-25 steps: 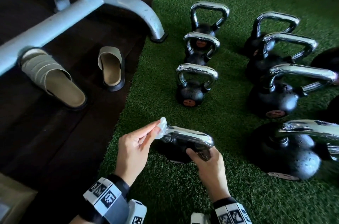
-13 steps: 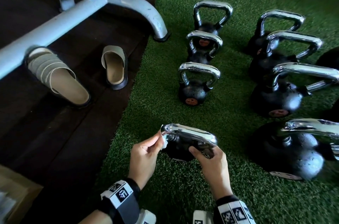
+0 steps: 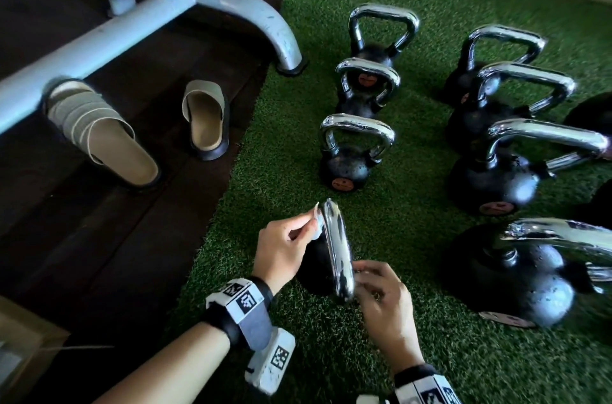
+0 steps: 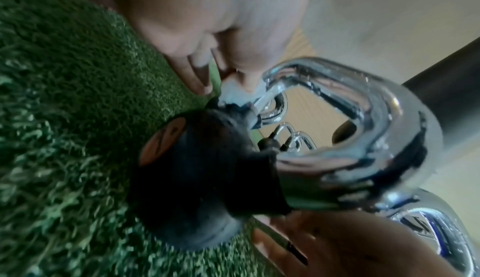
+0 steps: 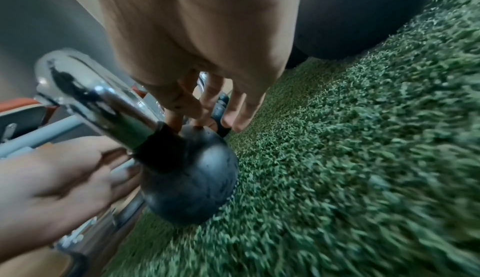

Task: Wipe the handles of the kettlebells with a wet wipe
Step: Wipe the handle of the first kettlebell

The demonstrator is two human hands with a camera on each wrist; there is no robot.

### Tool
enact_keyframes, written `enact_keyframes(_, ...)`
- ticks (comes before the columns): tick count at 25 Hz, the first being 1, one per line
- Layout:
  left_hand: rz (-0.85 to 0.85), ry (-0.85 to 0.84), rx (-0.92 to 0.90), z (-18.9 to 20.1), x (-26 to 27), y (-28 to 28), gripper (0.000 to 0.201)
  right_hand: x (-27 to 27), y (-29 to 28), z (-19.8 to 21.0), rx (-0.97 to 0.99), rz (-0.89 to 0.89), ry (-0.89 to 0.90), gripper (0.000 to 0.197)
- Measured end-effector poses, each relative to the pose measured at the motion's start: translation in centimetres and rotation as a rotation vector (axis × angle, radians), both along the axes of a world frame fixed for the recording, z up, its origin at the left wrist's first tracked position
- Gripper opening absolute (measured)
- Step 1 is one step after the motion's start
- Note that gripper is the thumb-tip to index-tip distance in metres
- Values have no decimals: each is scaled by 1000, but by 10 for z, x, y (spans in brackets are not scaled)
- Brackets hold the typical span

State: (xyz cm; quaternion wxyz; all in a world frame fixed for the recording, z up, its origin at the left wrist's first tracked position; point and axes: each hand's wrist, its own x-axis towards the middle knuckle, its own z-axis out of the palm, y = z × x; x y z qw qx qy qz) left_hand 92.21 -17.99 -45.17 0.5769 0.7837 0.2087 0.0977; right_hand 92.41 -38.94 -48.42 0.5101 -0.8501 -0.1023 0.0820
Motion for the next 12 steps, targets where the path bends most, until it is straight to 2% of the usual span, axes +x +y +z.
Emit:
enact_keyframes(2,-43,43,6,3,-2,4,26,8,8,4,169,-4,130,42)
enact_keyframes(4,-41,59,140,-1,-7,7,26,11,18,5,296,12,316,57)
enact_keyframes(6,-17,66,203,-2,-8,6,24,12,24,2,363,-3,421,64)
enact_keyframes(8,19,23,172,1,-5,0,21,13,24,0,387,-34,467,62)
enact_keyframes(12,98,-90,-41,15,0,-8,24,13,22,1,382,-54,472,51)
